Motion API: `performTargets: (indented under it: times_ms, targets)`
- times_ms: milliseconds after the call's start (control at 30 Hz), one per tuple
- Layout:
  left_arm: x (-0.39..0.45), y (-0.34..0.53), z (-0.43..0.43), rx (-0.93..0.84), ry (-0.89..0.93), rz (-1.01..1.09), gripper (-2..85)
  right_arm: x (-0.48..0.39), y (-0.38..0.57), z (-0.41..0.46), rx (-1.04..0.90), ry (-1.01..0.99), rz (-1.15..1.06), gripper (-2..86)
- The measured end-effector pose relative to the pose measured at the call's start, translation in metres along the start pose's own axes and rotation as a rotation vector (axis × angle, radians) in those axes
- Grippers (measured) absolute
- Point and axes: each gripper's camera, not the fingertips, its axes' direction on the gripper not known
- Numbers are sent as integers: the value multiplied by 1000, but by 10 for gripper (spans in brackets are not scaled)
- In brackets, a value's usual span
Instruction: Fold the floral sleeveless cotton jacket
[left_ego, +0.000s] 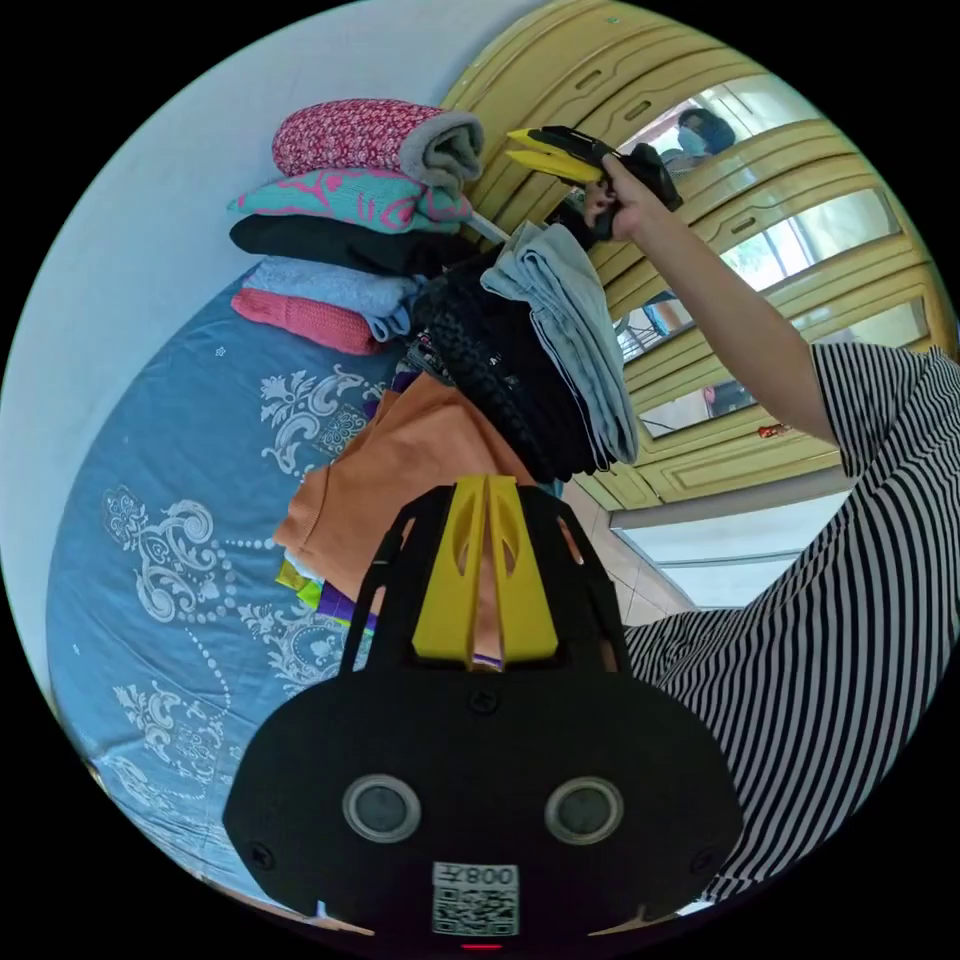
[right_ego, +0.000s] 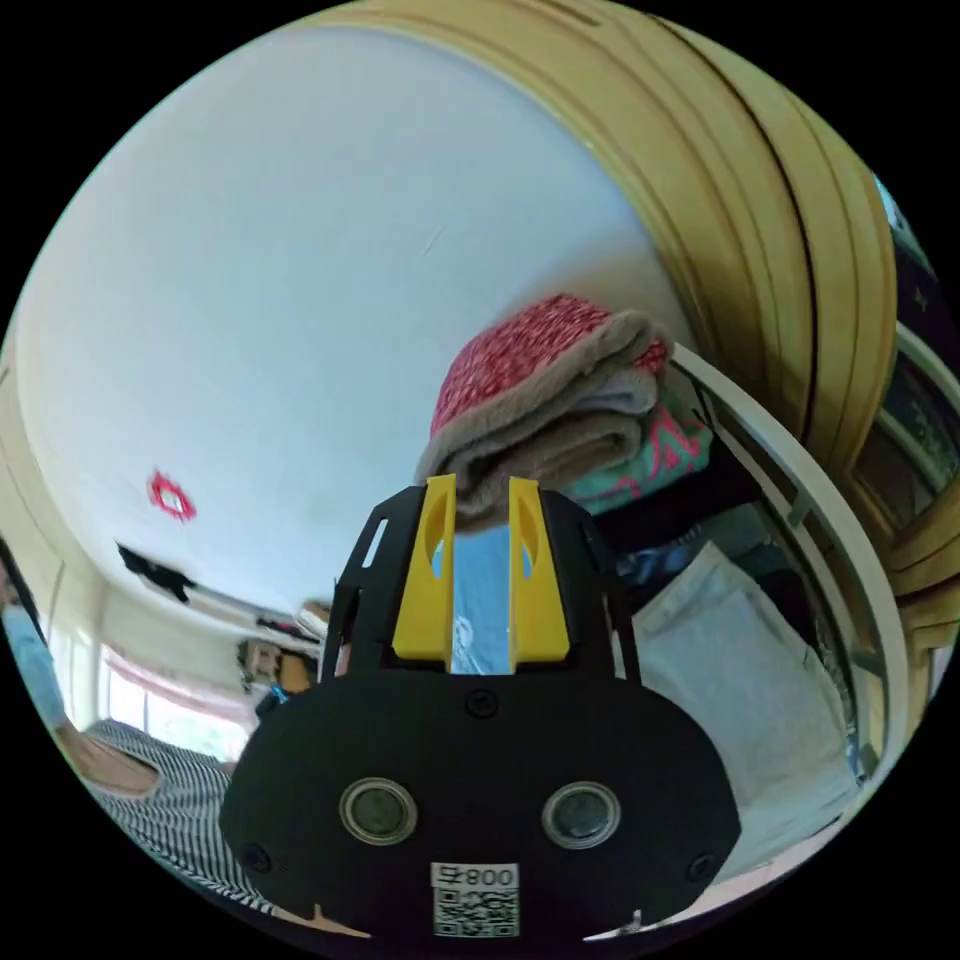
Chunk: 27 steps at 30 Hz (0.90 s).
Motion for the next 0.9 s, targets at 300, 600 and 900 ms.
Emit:
performTargets:
  times_ms: [300,600,900]
  targets:
    - [-75,64,-29,9,34,-134,4,101,-65,-12,60,-129,283,113]
    - [-149,127,-53,52,88,-193,4,123,-91,5,37,-164,317,94]
    - [-236,220,-83,122,146,-275,3,67,-72,20,139,-239,145,39]
